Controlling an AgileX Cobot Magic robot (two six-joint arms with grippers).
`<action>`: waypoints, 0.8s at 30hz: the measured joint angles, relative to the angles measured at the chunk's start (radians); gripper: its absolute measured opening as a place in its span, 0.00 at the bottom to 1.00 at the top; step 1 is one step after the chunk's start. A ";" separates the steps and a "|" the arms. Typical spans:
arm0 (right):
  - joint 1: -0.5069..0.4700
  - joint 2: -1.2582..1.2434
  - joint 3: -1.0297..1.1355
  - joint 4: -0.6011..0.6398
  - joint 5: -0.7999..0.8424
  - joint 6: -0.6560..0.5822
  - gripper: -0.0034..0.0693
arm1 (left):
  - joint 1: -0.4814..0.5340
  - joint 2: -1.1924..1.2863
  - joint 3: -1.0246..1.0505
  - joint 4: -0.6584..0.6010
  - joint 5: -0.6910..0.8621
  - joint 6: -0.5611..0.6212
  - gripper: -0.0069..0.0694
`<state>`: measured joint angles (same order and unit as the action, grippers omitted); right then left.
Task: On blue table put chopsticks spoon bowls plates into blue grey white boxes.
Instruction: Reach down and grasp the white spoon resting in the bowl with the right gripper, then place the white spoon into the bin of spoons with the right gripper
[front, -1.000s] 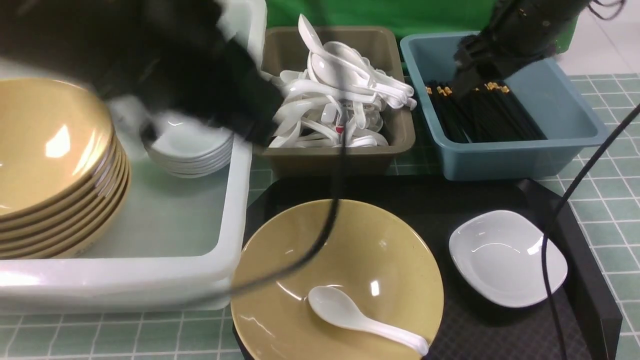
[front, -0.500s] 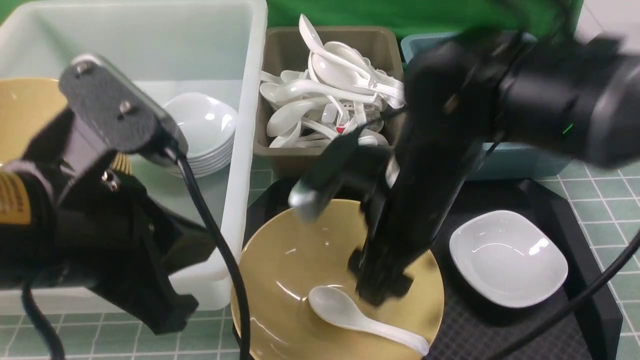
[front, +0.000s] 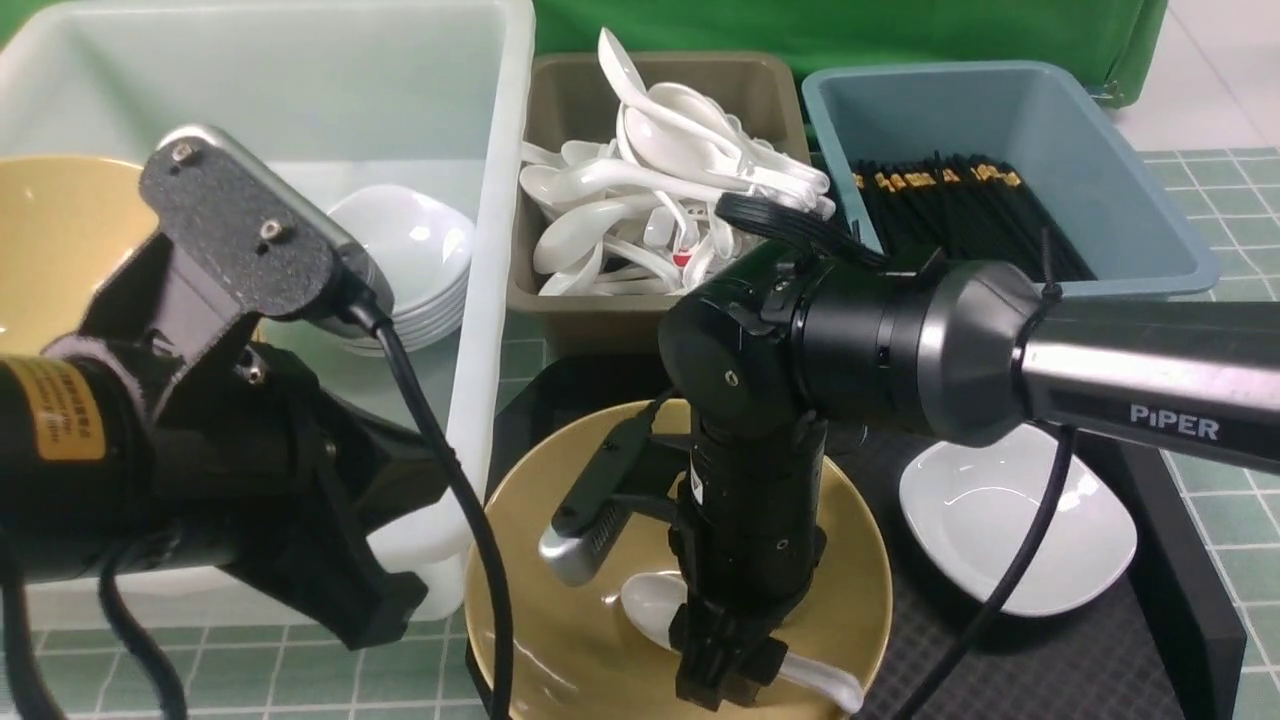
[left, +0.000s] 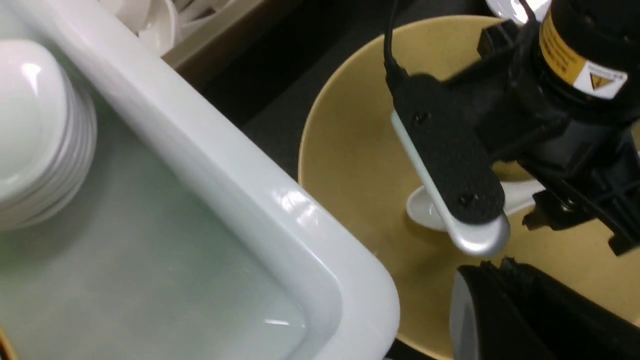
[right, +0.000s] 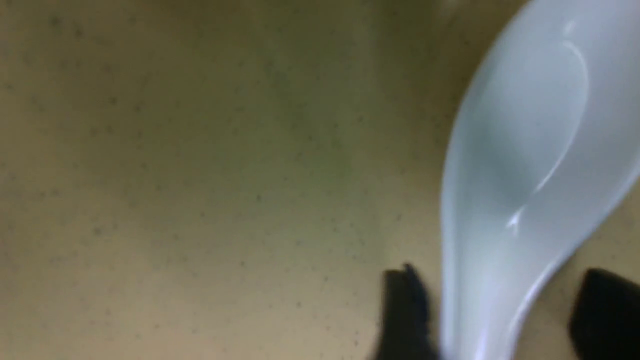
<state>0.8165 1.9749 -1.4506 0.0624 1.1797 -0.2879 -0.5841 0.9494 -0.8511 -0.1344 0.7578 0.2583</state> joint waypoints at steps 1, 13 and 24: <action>0.000 0.001 -0.010 -0.001 0.017 0.001 0.45 | 0.000 0.011 0.000 0.012 -0.027 -0.022 0.08; -0.117 -0.048 -0.362 -0.077 0.007 0.004 0.33 | 0.250 0.066 -0.108 0.215 -0.139 -0.278 0.08; -0.299 0.188 -0.723 -0.091 -0.514 0.134 0.35 | 0.267 0.089 -0.106 0.096 -0.170 -0.268 0.08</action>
<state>0.5179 2.1626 -2.1731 -0.0284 0.6659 -0.1539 -0.3174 1.0388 -0.9575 -0.0381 0.5874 -0.0101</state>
